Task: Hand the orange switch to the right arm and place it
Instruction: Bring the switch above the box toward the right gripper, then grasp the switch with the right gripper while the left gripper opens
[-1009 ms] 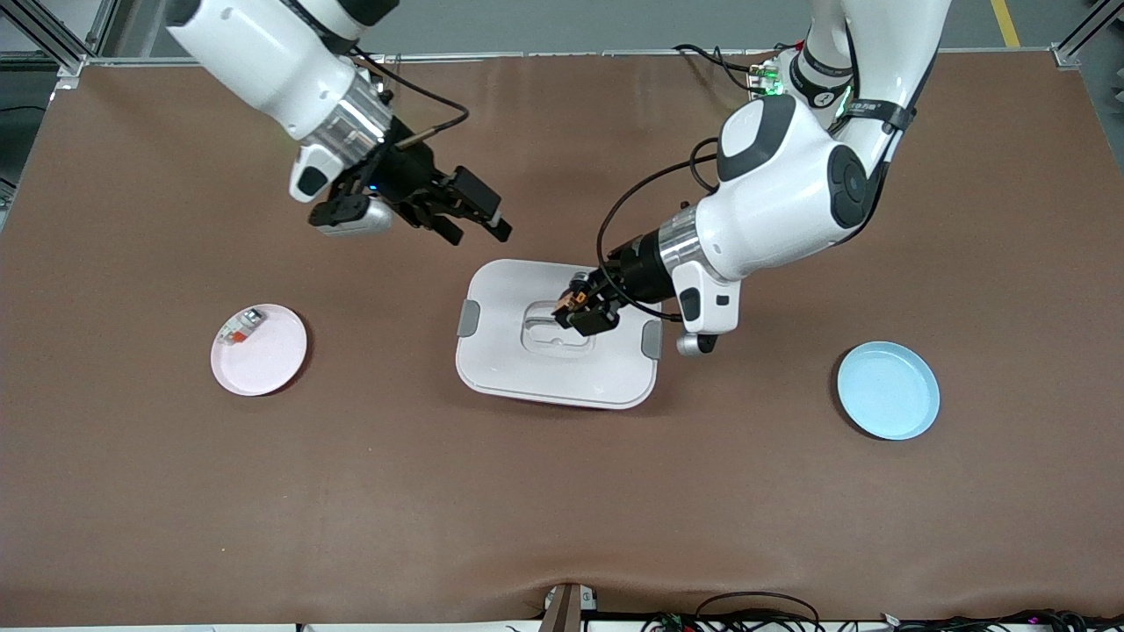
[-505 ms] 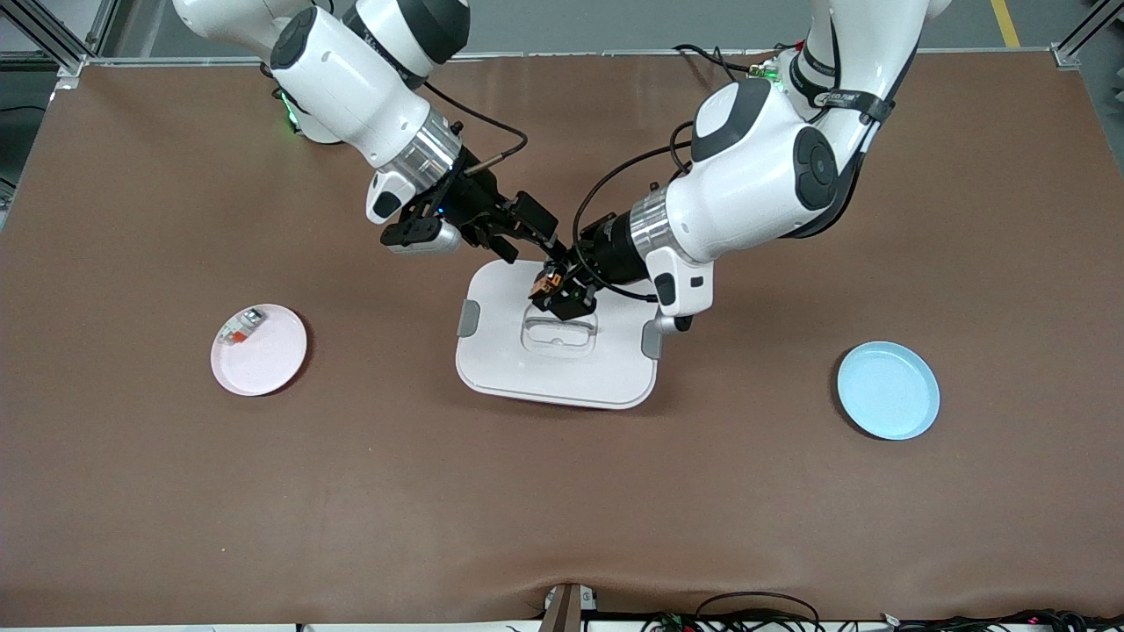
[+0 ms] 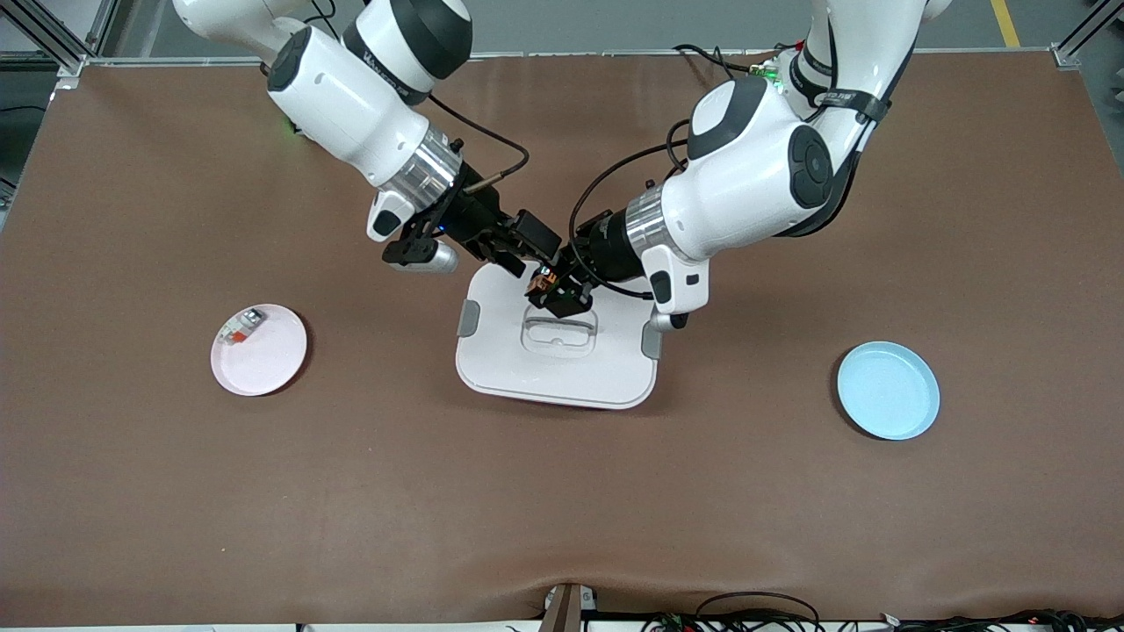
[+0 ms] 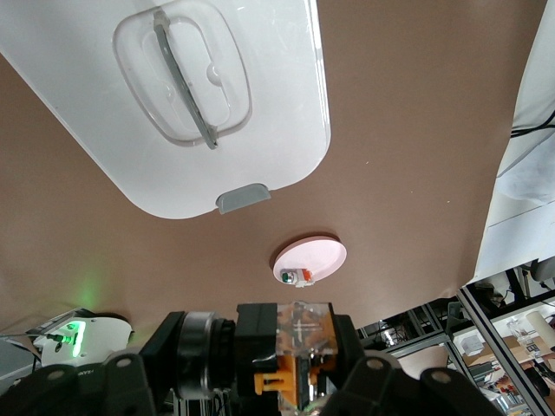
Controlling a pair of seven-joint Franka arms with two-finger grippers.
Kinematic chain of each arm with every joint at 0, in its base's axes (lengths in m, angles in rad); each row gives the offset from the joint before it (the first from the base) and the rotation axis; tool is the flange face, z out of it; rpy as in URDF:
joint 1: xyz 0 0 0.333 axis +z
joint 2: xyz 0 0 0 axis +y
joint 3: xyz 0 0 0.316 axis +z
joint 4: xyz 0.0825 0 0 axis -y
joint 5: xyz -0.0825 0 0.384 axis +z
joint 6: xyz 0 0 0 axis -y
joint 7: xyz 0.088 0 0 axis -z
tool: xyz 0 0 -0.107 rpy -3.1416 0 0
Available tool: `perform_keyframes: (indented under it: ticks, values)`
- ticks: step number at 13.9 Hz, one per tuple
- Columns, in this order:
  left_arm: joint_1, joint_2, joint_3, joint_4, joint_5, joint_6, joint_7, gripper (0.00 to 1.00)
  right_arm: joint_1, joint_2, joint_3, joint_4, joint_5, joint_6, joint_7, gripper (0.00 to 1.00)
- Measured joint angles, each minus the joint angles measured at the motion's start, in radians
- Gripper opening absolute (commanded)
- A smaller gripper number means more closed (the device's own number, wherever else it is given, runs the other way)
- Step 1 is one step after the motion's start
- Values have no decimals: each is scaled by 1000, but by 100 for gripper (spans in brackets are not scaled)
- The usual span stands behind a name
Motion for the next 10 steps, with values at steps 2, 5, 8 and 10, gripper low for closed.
perform_keyframes:
  ticks: [2,5,8,10]
  values:
    - [-1,0,-1,3,0,0,-9,0,0,7,-1,2,0,0,0,100]
    - [-1,0,-4,4,0,0,-14,0,-3,7,-4,6,0,-2,-1,57]
    - [-1,0,-6,4,0,-1,-18,0,-3,7,-8,12,1,-3,-1,9]
    - [-1,0,-10,5,0,-3,-19,0,-3,7,-9,13,1,-8,-10,0]
